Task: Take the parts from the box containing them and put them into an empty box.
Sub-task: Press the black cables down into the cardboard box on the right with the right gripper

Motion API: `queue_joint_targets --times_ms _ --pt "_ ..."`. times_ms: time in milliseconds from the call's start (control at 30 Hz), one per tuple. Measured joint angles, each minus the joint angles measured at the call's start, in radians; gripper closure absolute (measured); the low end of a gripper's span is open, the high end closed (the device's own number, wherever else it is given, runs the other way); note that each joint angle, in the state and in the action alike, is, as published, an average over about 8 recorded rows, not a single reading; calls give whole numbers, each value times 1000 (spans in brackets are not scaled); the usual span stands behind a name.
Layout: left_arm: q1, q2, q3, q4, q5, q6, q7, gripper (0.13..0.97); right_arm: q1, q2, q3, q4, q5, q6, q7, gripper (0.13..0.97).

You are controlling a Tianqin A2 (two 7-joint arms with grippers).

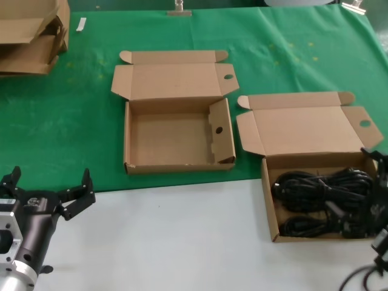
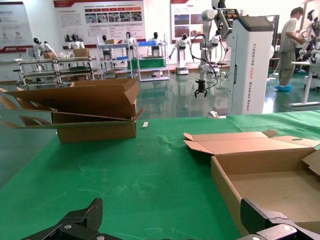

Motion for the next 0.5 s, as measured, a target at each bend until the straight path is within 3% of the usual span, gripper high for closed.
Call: queue_joint_targets --times_ms 233,500 --pt "0 0 0 0 0 0 0 132 104 28 -24 -89 -7 -33 -246 129" --pt "0 0 0 0 0 0 0 132 163 110 -112 -144 -23 -20 -261 129"
